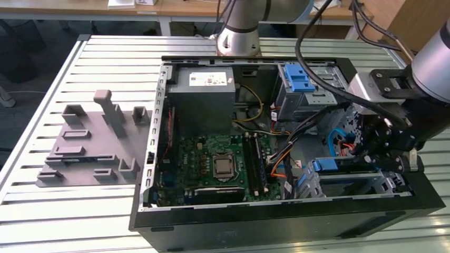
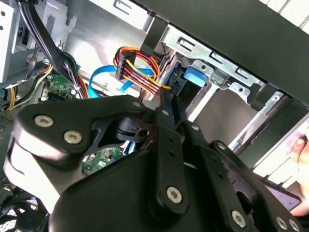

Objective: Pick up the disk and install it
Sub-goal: 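Insert the first disk wire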

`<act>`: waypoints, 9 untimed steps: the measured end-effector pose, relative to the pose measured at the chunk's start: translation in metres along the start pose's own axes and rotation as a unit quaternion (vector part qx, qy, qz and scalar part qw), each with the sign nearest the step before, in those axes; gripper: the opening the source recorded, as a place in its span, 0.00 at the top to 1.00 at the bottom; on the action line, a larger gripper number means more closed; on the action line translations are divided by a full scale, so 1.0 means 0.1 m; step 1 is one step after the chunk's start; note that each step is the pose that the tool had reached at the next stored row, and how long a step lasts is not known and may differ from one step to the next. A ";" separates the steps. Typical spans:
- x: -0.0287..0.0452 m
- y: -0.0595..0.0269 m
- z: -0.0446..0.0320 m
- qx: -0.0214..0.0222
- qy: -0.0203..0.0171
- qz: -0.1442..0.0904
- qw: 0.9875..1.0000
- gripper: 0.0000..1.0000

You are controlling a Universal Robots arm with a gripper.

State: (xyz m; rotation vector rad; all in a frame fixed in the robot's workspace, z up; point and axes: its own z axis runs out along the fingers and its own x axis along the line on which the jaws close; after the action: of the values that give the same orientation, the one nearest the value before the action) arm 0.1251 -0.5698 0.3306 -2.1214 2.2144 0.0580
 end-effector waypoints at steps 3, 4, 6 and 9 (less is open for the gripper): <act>-0.003 -0.001 -0.032 0.000 0.000 0.000 1.000 0.76; -0.003 -0.001 -0.042 -0.001 0.001 0.000 1.000 0.76; -0.005 -0.002 -0.066 -0.001 0.000 0.000 1.000 0.76; -0.007 -0.005 -0.085 -0.002 0.000 0.000 1.000 0.76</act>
State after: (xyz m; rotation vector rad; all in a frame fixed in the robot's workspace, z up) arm 0.1254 -0.5699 0.3391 -2.1235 2.2168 0.0614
